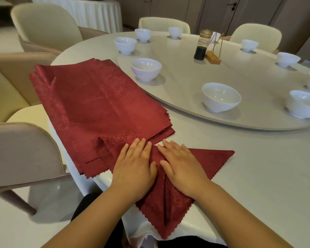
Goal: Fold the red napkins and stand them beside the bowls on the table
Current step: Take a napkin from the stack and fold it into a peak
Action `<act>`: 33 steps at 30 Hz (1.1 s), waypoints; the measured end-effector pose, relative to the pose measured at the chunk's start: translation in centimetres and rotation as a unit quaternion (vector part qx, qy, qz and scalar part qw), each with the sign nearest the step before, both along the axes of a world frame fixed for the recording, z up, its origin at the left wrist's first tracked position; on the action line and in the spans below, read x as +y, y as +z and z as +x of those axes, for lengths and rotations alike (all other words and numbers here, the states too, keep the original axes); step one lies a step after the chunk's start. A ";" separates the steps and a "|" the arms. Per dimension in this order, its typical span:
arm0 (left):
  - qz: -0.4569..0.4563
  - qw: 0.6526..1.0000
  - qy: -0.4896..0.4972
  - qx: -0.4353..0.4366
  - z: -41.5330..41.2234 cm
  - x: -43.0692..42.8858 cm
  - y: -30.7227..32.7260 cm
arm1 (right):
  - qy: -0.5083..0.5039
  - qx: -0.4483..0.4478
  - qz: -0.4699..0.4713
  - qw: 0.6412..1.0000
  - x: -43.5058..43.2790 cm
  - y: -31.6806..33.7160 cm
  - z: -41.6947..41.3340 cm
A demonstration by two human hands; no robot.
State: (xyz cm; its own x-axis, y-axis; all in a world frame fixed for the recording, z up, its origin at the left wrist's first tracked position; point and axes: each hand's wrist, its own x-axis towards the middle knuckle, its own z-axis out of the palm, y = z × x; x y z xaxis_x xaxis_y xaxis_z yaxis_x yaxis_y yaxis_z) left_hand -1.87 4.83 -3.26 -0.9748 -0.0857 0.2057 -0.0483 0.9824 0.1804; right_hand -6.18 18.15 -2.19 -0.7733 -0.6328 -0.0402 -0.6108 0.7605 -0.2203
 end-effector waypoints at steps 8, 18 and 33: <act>-0.039 0.998 0.056 0.002 1.8 -4.9 -0.9 | 0.003 0.010 0.009 1.000 -0.1 0.2 0.1; 0.057 0.982 -0.129 0.125 1.3 -13.2 1.3 | 0.015 -0.023 -0.002 1.000 0.3 0.2 -0.7; -0.018 0.985 -0.083 0.149 1.2 -5.9 2.2 | 0.010 0.005 0.012 1.000 0.0 0.5 0.1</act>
State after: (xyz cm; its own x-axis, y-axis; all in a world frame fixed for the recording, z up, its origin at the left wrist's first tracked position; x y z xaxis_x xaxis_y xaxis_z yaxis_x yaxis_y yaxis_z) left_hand -0.69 -1.02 -1.02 -0.8707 0.0817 0.4850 0.1627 0.9784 0.1273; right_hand -6.08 18.18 -1.68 -0.7603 -0.6478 -0.0480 -0.6285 0.7524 -0.1973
